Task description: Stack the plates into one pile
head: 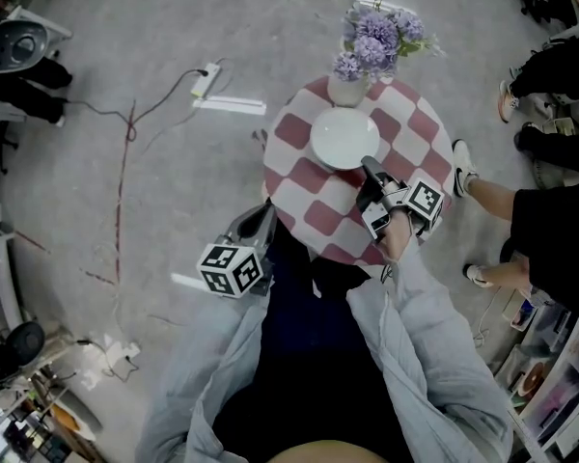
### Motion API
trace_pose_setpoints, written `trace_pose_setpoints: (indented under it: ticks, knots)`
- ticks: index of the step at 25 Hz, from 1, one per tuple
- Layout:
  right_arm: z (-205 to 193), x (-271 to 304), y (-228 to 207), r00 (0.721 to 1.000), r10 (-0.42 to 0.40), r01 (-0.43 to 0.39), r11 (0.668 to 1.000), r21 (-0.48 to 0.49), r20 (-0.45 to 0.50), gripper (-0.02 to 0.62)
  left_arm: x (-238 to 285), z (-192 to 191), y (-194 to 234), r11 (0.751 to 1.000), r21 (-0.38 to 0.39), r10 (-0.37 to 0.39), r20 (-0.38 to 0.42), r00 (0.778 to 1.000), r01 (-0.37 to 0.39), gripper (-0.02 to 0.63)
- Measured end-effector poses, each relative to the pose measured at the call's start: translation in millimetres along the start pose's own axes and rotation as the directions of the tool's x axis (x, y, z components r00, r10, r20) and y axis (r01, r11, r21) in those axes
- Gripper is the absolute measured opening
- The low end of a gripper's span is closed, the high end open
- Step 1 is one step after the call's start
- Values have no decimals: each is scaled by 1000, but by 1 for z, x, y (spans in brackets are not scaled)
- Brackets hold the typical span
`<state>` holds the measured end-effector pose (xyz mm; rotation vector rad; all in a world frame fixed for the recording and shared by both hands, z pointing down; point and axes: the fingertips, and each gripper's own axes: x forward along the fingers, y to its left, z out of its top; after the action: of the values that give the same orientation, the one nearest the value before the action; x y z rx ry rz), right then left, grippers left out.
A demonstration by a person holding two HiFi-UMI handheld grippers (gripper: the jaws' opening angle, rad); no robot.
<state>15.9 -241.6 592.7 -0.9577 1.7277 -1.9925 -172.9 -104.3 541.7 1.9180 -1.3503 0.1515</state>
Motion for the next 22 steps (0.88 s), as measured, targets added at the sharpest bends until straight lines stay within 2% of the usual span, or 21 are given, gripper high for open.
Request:
trace_pose_setpoints:
  ticks: [9,16,18,21,22]
  knots:
    - [-3,13,-10,996,-90,90,995,-30,11,14,3,6,10,1000,-11,5,-8,1000,-5,14]
    - [-3,14,-15,990,-131,133,991,-21,58,19,8,8,5,1000,-3,-11,-17,1000,11,14]
    - [-3,13,-12,990,-125,126,992,-22,58,77,7,8,5,1000,-3,-10,-16,1000,10,14]
    - [-5,17,-4,996,-85,86,996,-22,35,256,6,6,6,1000,-2,-9,-15,1000,9,14]
    - [-6,18,0,997,-76,77,997,-22,31,290,6,6,6,1000,-2,-9,-15,1000,8,14]
